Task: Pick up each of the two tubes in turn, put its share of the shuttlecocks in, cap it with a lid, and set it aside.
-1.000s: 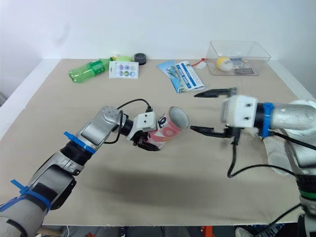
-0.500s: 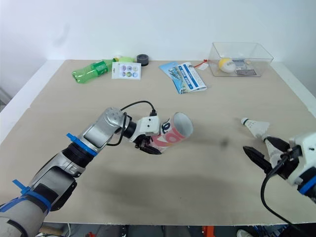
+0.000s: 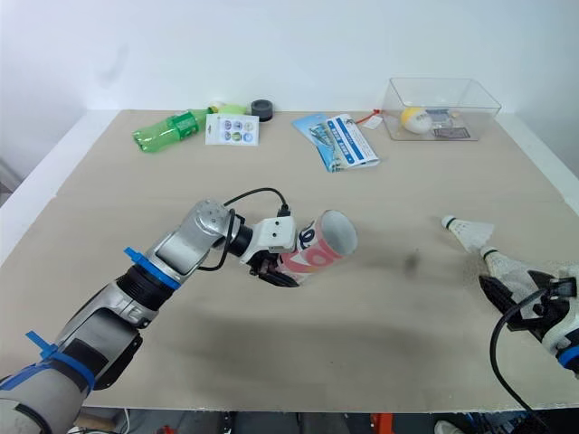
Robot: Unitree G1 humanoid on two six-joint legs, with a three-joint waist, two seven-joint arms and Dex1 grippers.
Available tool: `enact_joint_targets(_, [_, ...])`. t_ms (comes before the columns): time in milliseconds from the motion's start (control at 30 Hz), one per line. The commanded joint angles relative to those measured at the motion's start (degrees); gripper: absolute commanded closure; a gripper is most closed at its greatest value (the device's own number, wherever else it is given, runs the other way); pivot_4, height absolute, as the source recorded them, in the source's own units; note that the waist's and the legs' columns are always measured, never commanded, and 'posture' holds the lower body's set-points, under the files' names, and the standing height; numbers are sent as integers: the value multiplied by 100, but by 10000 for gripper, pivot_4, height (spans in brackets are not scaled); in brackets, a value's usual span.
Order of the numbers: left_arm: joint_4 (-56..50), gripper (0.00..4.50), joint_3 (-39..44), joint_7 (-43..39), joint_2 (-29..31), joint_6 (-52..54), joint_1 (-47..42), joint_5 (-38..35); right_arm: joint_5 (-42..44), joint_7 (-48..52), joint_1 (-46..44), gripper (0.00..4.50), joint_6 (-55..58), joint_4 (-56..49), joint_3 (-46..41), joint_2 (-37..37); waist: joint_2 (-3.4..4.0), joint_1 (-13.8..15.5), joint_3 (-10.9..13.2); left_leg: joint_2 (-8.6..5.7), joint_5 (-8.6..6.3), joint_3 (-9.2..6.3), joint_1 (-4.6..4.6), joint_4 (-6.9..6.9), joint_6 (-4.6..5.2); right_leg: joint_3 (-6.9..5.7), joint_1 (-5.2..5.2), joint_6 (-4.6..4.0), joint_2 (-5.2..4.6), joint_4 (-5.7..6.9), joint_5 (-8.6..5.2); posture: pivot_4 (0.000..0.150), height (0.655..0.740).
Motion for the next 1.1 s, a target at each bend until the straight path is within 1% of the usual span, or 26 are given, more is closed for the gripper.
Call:
enact_joint_targets(33, [-124, 15339, -81, 21, -35, 27, 50, 17, -56, -171, -324, 426, 57, 219, 170, -115, 0, -1, 0, 0, 0, 0, 0, 0, 0, 0, 0, 1, 0, 0, 0, 1500, 7400])
enact_joint_targets(233, [-172, 15339, -40, 62, 19, 71, 77, 24, -246, -505, -863, 426, 292, 724, 528, -136, 5, 3, -2, -2, 0, 0, -1, -1, 0, 0, 0, 21, -1, -1, 10, 1500, 7400])
enact_joint_targets(500, [-206, 15339, -33, 105, 50, 110, 126, 9, -390, -647, -1186, 426, 192, 1032, 785, -68, 9, 2, -4, -2, 0, -1, 0, -1, 0, 0, 0, 25, -1, 0, 13, 1500, 7400])
enact_joint_targets(600, [-196, 15339, -40, 115, 58, 100, 132, 21, -464, -706, -1268, 8393, 119, 1122, 827, -55, 9, 1, -5, -2, 0, -1, 0, -1, 0, 0, 1, 27, -1, 0, 13, 1500, 7400])
enact_joint_targets(700, [-182, 15339, -36, 121, 53, 99, 123, 19, -563, -778, -1322, 23520, 4, 1214, 863, -62, 9, -1, -5, -2, 0, 0, 0, -1, 0, 0, 1, 27, 0, 0, 14, 1500, 7400])
enact_joint_targets(733, [-176, 15339, -37, 123, 50, 95, 121, 20, -586, -791, -1331, 29407, -20, 1244, 872, -69, 9, -1, -5, -2, 0, -1, 1, -1, 0, 0, 1, 27, 0, 0, 14, 1500, 7400])
enact_joint_targets(767, [-172, 15339, -38, 125, 49, 92, 119, 21, -600, -797, -1334, 33551, -40, 1266, 882, -76, 9, -1, -5, -2, 0, -1, 1, -1, 0, 0, 1, 27, 0, 0, 14, 1500, 7400])
enact_joint_targets(800, [-168, 15339, -39, 125, 44, 91, 115, 19, -616, -794, -1331, 39691, -66, 1278, 894, -86, 9, 0, -5, -2, 0, -1, 1, -1, 1, 0, 1, 28, 0, 0, 14, 1500, 7400])
enact_joint_targets(833, [-161, 15339, -39, 126, 40, 88, 112, 17, -631, -791, -1332, 44798, -88, 1288, 904, -91, 9, 0, -5, -2, 0, -1, 0, -1, 1, 0, 1, 28, -1, 0, 14, 1500, 7400])
enact_joint_targets(1100, [-87, 15339, -39, 108, 23, 50, 71, 16, -716, -910, -1290, 44798, -193, 1229, 910, -18, 9, 0, -5, -2, 0, -1, 0, -1, 1, 1, 1, 29, -1, 0, 15, 1500, 7400])
